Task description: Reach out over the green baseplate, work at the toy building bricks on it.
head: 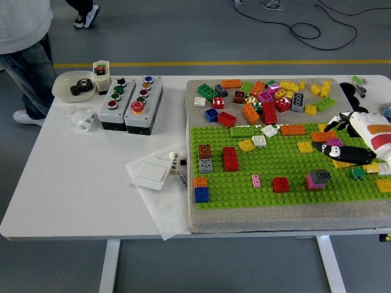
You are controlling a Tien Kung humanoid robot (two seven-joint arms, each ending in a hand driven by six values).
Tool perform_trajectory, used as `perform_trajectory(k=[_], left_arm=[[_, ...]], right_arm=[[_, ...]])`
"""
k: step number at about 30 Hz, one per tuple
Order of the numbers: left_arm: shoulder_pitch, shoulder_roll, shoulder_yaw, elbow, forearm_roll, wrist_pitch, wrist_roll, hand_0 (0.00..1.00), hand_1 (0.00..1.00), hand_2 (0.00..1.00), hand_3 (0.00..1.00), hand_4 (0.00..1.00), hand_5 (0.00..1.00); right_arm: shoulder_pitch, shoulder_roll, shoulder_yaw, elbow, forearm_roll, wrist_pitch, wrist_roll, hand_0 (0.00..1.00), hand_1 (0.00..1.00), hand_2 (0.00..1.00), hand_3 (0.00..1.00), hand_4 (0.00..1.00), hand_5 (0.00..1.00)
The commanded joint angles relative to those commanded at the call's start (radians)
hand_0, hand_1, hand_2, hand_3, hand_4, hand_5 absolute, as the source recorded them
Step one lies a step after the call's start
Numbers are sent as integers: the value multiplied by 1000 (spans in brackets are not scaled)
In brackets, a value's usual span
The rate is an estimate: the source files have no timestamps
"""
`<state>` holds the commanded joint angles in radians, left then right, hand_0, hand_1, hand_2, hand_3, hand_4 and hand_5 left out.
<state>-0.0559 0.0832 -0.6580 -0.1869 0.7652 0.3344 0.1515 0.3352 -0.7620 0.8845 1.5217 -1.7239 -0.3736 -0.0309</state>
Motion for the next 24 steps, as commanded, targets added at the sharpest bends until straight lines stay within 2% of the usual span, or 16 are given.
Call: perform_trajectory(k=[6, 24], left_arm=[[0, 1, 5, 0, -6, 1, -2, 722, 731, 780, 609, 649, 627], [0, 3, -7, 0, 14, 0, 3, 723, 733, 782, 610, 649, 625]], right_arm=[[2, 0, -2, -6, -10, 9, -12, 630, 609, 657, 561, 904, 745], [-1, 0, -8, -17, 40, -29, -40, 635, 615, 660, 557, 896, 756]])
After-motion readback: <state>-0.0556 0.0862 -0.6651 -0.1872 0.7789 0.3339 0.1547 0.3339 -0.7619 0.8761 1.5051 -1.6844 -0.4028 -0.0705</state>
